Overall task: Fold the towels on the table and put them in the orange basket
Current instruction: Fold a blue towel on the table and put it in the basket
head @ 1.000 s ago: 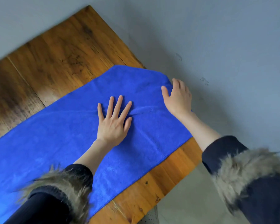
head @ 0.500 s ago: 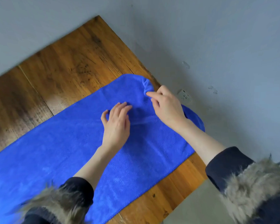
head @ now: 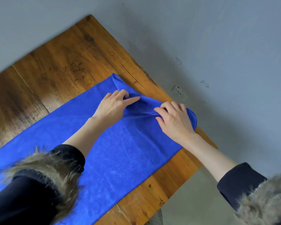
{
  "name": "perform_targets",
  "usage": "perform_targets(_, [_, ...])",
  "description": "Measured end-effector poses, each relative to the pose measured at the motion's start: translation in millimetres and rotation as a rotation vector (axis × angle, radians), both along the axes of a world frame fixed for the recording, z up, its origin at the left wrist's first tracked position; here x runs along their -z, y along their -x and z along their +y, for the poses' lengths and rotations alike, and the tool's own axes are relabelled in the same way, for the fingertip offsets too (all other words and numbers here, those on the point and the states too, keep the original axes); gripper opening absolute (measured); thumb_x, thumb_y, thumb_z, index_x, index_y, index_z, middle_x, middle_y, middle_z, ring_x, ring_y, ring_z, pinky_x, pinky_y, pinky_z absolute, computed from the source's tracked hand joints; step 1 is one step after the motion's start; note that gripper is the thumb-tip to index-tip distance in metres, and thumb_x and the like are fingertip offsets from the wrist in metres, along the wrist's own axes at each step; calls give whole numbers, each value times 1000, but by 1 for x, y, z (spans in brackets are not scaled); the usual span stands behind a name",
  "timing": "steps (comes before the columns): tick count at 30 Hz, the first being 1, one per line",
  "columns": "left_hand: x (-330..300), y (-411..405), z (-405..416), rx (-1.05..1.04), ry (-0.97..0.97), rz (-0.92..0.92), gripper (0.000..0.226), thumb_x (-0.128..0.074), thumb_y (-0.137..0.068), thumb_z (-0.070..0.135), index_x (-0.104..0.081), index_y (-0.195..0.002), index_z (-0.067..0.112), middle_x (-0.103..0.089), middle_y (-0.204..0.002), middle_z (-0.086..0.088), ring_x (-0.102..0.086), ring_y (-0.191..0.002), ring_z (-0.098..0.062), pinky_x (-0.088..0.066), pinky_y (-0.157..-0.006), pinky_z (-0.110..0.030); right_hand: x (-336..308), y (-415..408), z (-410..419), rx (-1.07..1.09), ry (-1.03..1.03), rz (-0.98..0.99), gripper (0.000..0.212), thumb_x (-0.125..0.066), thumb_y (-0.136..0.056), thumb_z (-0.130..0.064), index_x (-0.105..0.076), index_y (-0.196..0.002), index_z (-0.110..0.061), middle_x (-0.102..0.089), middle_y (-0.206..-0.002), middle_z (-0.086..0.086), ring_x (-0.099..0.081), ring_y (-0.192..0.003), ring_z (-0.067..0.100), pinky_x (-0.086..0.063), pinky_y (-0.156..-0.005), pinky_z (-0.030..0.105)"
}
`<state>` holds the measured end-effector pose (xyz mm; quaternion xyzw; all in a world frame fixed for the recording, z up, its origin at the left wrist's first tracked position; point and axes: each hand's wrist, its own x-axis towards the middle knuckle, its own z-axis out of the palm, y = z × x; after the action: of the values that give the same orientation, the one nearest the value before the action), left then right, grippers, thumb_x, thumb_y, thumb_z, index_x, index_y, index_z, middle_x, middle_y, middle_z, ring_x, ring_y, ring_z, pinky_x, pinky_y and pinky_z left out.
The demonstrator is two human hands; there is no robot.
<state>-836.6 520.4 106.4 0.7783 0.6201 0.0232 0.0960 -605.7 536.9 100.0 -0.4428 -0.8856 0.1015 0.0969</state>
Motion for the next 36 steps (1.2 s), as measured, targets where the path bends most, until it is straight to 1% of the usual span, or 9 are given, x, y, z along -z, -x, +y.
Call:
perform_targets(3, [0, 3, -2, 52, 26, 64, 67, -44, -80, -9, -44, -137, 26, -47, -110, -8, -47, -88, -25, -34, -73, -33, 0, -19, 8, 89, 25, -61, 20, -62, -84, -17, -66, -101, -8, -62, -95, 8, -57, -88, 30, -41, -77, 43])
perform_targets(9, [-9, 5, 12, -136, -4, 133, 30, -47, -87, 1, -60, -114, 8, -49, -110, -16, -47, -94, -32, -35, -76, -40, -1, -40, 13, 268, 154, -141, 22, -51, -89, -18, -55, -109, -10, -59, -106, 6, -53, -99, 28, -36, -82, 38])
perform_targets(13, [-21, 7, 15, -195, -136, 162, 13, -62, -78, 4, -64, -90, 2, -53, -109, -23, -49, -96, -39, -36, -70, -45, 0, -51, 19, 433, 260, -147, 17, -48, -93, -19, -56, -100, -6, -63, -97, 12, -55, -88, 31, -35, -66, 32])
perform_targets(16, [-28, 13, 17, -184, -162, 208, 10, -66, -74, 8, -62, -80, 2, -55, -112, -20, -49, -101, -39, -35, -72, -46, -3, -57, 26, 543, 277, -153, 23, -47, -95, -26, -54, -89, -4, -64, -87, 15, -53, -76, 32, -33, -59, 31])
perform_targets(19, [-34, 16, 23, -176, -151, 200, 11, -64, -77, 9, -60, -82, 1, -61, -94, -17, -51, -92, -36, -35, -71, -46, -12, -57, 41, 632, 319, -143, 30, -46, -96, -32, -45, -80, -8, -63, -88, 18, -55, -79, 33, -33, -60, 31])
perform_targets(21, [-41, 14, 29, -191, -154, 110, 10, -63, -81, 8, -59, -86, 0, -61, -85, -17, -53, -87, -36, -37, -70, -45, -24, -54, 54, 671, 310, -124, 29, -43, -98, -33, -49, -88, -6, -63, -95, 19, -56, -84, 35, -33, -62, 32])
perform_targets(23, [-52, 14, 39, -213, -190, 26, 11, -58, -87, 9, -61, -93, 0, -62, -90, -16, -54, -88, -36, -40, -72, -43, -41, -49, 70, 701, 235, -94, 32, -41, -98, -31, -52, -101, -1, -62, -100, 21, -58, -92, 38, -32, -64, 34])
perform_targets(29, [-103, 20, 66, -214, -357, -96, 21, -52, -86, -2, -67, -100, 2, -65, -92, -17, -56, -88, -37, -41, -73, -46, -103, -44, 108, 707, -6, 28, 34, -40, -98, -34, -52, -101, -2, -64, -93, 19, -59, -84, 37, -32, -59, 34])
perform_targets(36, [-139, 50, 35, -311, -350, -107, 18, -50, -86, -3, -62, -99, 2, -64, -82, -20, -57, -79, -39, -39, -79, -44, -135, -20, 64, 567, 30, 257, 26, -50, -94, -29, -53, -90, -4, -63, -80, 16, -57, -76, 36, -32, -61, 33])
